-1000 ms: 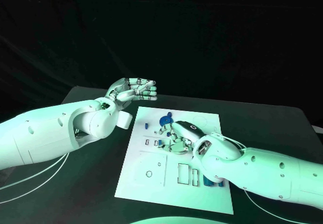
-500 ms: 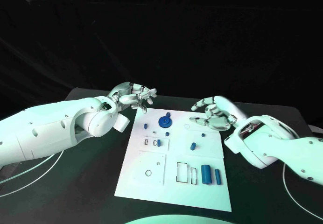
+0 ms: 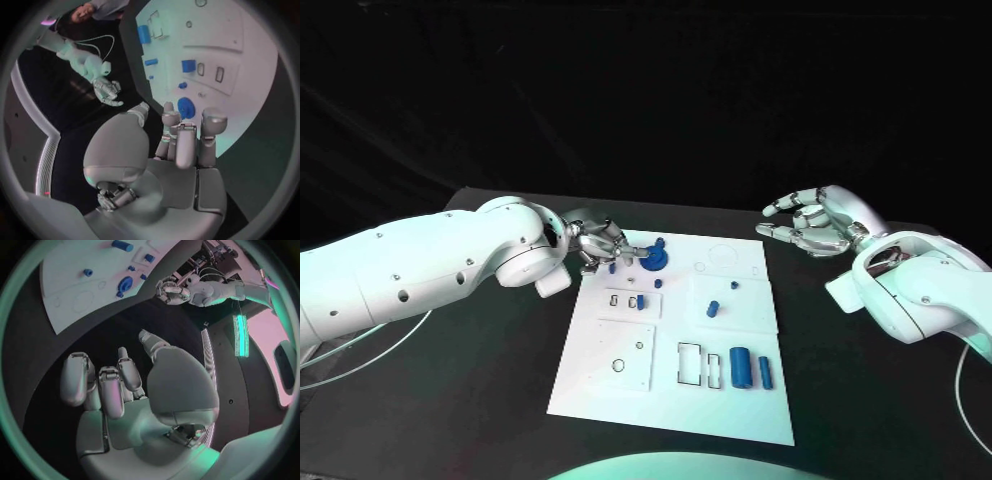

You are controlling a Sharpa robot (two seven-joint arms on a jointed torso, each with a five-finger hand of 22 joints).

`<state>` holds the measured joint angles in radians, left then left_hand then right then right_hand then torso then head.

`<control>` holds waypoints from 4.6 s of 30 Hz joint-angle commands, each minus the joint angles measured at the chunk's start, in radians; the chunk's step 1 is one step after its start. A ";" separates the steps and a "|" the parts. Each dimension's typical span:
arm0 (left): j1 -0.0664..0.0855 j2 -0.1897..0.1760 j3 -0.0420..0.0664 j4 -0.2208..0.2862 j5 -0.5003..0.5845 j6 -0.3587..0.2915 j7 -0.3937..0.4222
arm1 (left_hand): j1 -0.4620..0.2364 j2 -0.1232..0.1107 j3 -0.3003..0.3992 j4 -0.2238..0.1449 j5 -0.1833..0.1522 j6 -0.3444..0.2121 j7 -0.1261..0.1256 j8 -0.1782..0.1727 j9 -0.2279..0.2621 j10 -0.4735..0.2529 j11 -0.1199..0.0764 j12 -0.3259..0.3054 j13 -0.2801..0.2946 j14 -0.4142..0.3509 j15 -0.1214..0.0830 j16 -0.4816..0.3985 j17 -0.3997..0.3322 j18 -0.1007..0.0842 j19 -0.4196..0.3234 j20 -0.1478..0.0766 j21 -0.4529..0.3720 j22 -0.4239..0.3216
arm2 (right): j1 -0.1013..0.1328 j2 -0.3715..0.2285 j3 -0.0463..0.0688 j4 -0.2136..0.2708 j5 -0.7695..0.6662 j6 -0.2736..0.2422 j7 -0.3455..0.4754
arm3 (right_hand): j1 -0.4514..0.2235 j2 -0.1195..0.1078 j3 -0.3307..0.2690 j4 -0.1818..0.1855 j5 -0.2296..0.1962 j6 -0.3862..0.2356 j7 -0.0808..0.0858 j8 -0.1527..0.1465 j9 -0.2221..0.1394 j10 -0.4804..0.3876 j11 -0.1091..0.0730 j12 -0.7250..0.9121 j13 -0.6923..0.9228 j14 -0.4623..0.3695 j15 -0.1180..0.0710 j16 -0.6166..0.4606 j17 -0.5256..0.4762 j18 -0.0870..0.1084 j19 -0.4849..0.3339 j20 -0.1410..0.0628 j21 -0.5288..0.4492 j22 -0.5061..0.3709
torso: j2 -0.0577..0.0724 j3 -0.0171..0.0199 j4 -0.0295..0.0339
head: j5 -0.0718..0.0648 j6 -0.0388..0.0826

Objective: Assemble the parts on the task board

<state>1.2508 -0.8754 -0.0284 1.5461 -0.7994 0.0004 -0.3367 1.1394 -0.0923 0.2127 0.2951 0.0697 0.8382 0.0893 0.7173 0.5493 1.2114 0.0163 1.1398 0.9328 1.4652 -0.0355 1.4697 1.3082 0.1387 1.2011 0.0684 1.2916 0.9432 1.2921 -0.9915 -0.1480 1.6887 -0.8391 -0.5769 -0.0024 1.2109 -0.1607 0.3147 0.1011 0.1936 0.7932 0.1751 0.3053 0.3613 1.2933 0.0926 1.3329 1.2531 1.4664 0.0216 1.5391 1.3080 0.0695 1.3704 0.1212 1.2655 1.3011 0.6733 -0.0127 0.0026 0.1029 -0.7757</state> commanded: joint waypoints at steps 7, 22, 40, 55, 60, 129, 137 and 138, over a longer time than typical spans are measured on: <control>0.013 0.049 0.000 -0.024 -0.263 0.180 -0.163 | -0.046 0.004 -0.047 0.001 -0.007 0.007 -0.017 0.051 0.045 0.031 -0.013 0.064 0.063 0.054 -0.018 0.017 0.095 -0.025 0.017 -0.008 0.026 0.039 | 0.002 0.013 0.000 -0.047 0.204 -0.022 0.137 | 0.064 0.000 0.060 0.012 0.009 -0.014 0.004 0.032 0.005 -0.372 0.006 -0.427 -0.483 -0.177 0.002 -0.327 -0.444 0.112 -0.360 0.009 -0.561 -0.420 | 0.000 -0.0004 -0.0009 | -0.001 -0.004; 0.029 0.121 -0.018 -0.066 -0.299 0.234 -0.179 | -0.063 0.015 -0.066 0.001 -0.009 -0.004 -0.017 0.059 0.059 0.027 -0.014 0.068 0.063 0.056 -0.019 0.019 0.099 -0.028 0.026 -0.010 0.037 0.058 | 0.002 0.052 -0.001 -0.119 0.400 -0.043 0.280 | 0.061 -0.039 0.209 0.004 0.027 -0.002 0.046 0.010 -0.036 -0.344 0.054 -0.839 -1.016 -0.484 0.069 -0.885 -0.836 0.111 -0.505 0.081 -0.918 -0.684 | 0.002 -0.0010 0.0010 | 0.003 -0.010; 0.030 0.165 -0.040 -0.093 -0.241 0.241 -0.178 | -0.025 0.022 -0.097 0.000 -0.002 -0.056 0.005 0.015 0.052 -0.060 0.006 -0.012 -0.052 0.049 -0.003 0.015 0.090 -0.027 0.013 0.000 0.038 0.057 | -0.002 0.060 -0.002 -0.126 0.467 -0.020 0.320 | 0.035 -0.033 0.223 -0.014 0.061 0.026 0.055 -0.032 -0.057 -0.315 0.068 -0.926 -1.149 -0.487 0.091 -1.064 -0.935 0.112 -0.523 0.106 -1.005 -0.768 | 0.000 -0.0013 0.0001 | 0.001 -0.025; 0.030 0.179 -0.049 -0.107 -0.238 0.277 -0.182 | -0.017 0.034 -0.099 0.000 0.000 -0.046 0.006 0.010 0.050 -0.058 0.007 -0.011 -0.052 0.053 -0.001 0.021 0.101 -0.029 0.020 0.003 0.045 0.071 | -0.003 0.062 -0.002 -0.127 0.473 -0.012 0.311 | 0.030 -0.032 0.221 -0.016 0.084 0.030 0.056 -0.037 -0.059 -0.311 0.069 -0.932 -1.164 -0.481 0.092 -1.080 -0.942 0.112 -0.520 0.107 -1.013 -0.778 | 0.000 -0.0020 -0.0013 | 0.009 -0.024; 0.030 0.182 -0.050 -0.109 -0.237 0.287 -0.183 | -0.016 0.037 -0.101 0.000 0.000 -0.039 0.004 0.012 0.051 -0.052 0.006 -0.006 -0.046 0.055 -0.001 0.025 0.107 -0.031 0.025 0.003 0.050 0.079 | -0.004 0.063 -0.002 -0.128 0.474 -0.012 0.309 | 0.029 -0.032 0.221 -0.016 0.086 0.030 0.056 -0.037 -0.059 -0.311 0.069 -0.933 -1.165 -0.481 0.092 -1.082 -0.942 0.112 -0.520 0.107 -1.014 -0.779 | 0.001 -0.0022 -0.0010 | 0.008 -0.024; 0.028 0.153 -0.054 -0.100 -0.054 0.198 -0.171 | 0.179 -0.117 0.659 -0.145 0.012 -0.035 -0.005 0.044 0.150 -0.005 -0.009 0.003 -0.067 0.071 -0.015 0.050 0.148 -0.040 0.050 -0.006 0.095 0.151 | -0.028 0.090 -0.008 -0.179 0.485 -0.008 0.215 | -0.003 -0.011 0.193 -0.010 0.137 -0.009 0.081 -0.076 -0.073 -0.363 0.097 -0.943 -1.187 -0.543 0.125 -1.158 -0.970 0.109 -0.583 0.140 -1.093 -0.841 | 0.001 -0.0003 0.0012 | 0.007 -0.022; 0.027 0.128 -0.053 -0.072 -0.052 0.133 -0.173 | 0.109 -0.152 0.721 -0.203 0.128 0.002 -0.015 0.054 0.165 0.043 -0.020 0.035 -0.019 0.078 -0.026 0.057 0.163 -0.046 0.080 -0.018 0.114 0.187 | -0.029 0.085 -0.008 -0.177 0.491 0.002 0.225 | -0.010 -0.010 0.186 -0.005 0.144 -0.010 0.082 -0.076 -0.072 -0.366 0.098 -0.939 -1.186 -0.547 0.127 -1.157 -0.972 0.110 -0.585 0.142 -1.097 -0.845 | 0.000 0.0011 0.0028 | 0.009 -0.035; 0.027 0.126 -0.053 -0.070 -0.059 0.128 -0.174 | 0.100 -0.155 0.728 -0.211 0.138 0.005 -0.017 0.057 0.167 0.049 -0.021 0.041 -0.009 0.079 -0.027 0.058 0.166 -0.047 0.084 -0.020 0.117 0.192 | -0.029 0.084 -0.008 -0.177 0.491 0.002 0.227 | -0.012 -0.010 0.184 -0.004 0.147 -0.010 0.082 -0.076 -0.072 -0.367 0.098 -0.938 -1.186 -0.548 0.127 -1.157 -0.972 0.110 -0.584 0.142 -1.097 -0.846 | 0.000 0.0014 0.0028 | 0.009 -0.035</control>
<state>1.2781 -0.7488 -0.0817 1.4700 -0.8687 0.1812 -0.5178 1.2445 -0.2472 0.7220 0.3006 0.1989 0.8370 0.0697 0.7709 0.5982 1.2569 -0.0051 1.1771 0.9186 1.4651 -0.0574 1.5250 1.3074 0.1078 1.2812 0.0485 1.4060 1.1318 1.2640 -0.9069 -0.1562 1.5104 -0.3497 -0.5979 0.2126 1.2061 -0.1698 0.5045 0.0976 0.3351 0.7885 0.2008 0.2356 0.2903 0.9325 0.1914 0.3886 0.0658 0.9285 0.1482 0.3853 0.3372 0.1703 0.7923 0.2629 0.1720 0.4567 0.6741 -0.0125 0.0042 0.1109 -0.8059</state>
